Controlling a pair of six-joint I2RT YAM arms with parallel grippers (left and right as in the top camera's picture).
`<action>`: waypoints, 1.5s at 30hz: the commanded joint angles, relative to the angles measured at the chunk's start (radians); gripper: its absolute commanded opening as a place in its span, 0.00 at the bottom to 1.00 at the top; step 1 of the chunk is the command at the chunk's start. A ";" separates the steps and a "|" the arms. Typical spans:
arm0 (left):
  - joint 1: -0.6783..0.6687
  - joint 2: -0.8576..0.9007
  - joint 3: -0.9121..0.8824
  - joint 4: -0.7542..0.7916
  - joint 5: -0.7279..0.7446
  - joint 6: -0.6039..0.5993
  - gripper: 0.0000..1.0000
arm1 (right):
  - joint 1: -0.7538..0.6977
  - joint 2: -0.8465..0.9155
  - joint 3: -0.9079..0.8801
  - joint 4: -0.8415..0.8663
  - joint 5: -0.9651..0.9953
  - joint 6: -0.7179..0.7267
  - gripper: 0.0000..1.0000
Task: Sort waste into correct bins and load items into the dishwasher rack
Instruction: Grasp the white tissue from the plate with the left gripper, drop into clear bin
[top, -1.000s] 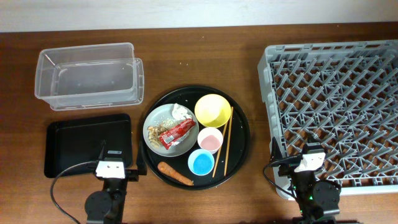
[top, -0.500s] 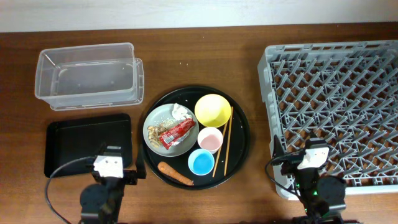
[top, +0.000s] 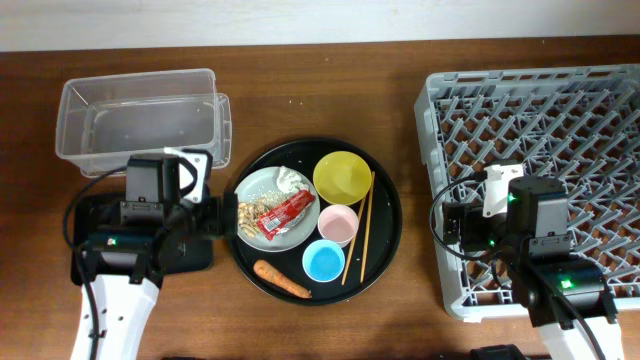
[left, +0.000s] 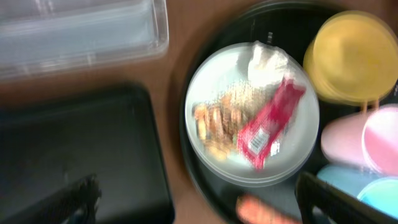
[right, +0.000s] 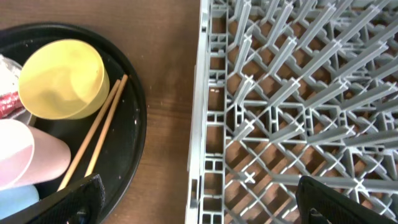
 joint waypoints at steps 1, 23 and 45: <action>-0.030 0.071 0.023 0.111 0.037 -0.010 0.99 | 0.005 0.001 0.027 -0.009 0.028 0.004 0.98; -0.271 0.709 0.026 0.621 0.029 -0.002 0.00 | 0.005 0.001 0.027 -0.008 0.028 0.003 0.98; 0.121 0.435 0.103 0.559 0.105 -0.002 0.63 | 0.005 0.001 0.027 -0.008 0.028 0.003 0.98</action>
